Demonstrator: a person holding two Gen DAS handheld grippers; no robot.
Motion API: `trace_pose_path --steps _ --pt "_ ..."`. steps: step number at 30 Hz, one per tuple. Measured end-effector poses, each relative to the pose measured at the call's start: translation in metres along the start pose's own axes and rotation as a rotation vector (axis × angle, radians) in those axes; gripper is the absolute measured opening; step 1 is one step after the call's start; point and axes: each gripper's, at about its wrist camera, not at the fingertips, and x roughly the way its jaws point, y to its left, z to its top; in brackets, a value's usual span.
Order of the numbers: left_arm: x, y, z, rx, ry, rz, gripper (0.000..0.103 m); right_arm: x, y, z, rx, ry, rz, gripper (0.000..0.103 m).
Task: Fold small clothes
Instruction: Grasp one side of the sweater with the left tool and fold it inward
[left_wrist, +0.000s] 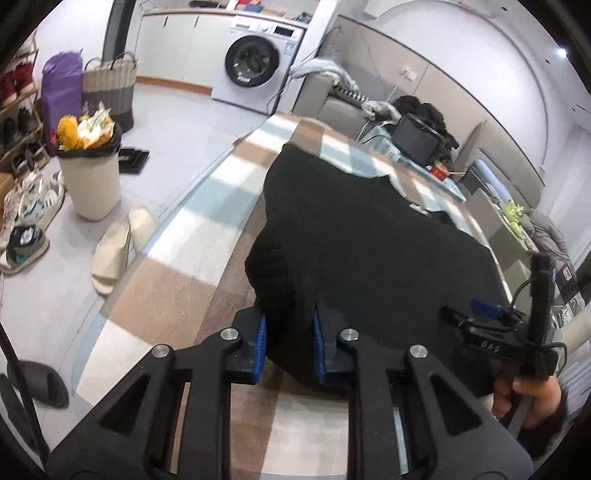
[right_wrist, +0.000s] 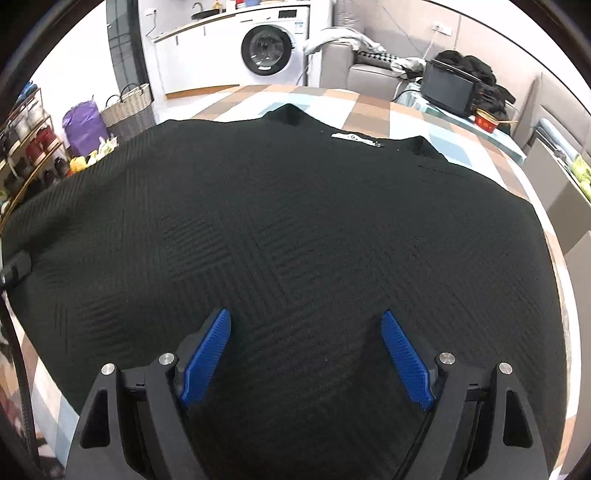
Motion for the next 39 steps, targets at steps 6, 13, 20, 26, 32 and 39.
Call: trace_pose_path --steps 6,13,20,26,32,39 --pt "-0.021 -0.053 0.032 0.142 -0.067 -0.055 0.016 -0.02 -0.025 -0.013 0.076 -0.023 0.013 0.085" --pt "-0.021 -0.18 0.054 0.434 -0.092 -0.256 0.015 -0.055 -0.087 -0.045 0.246 -0.077 -0.061 0.085" --pt "0.026 -0.3 -0.02 0.681 0.192 -0.489 0.027 -0.086 -0.153 -0.089 0.428 -0.07 -0.199 0.085" --pt "0.024 -0.279 -0.039 0.632 0.244 -0.512 0.063 -0.101 -0.177 -0.103 0.472 -0.075 -0.242 0.085" --pt "0.023 -0.209 -0.011 0.507 0.195 -0.404 0.064 -0.095 -0.175 -0.078 0.474 -0.135 -0.022 0.085" --pt "0.035 -0.16 -0.001 0.418 0.205 -0.331 0.064 -0.083 -0.141 -0.05 0.392 -0.149 0.114 0.085"
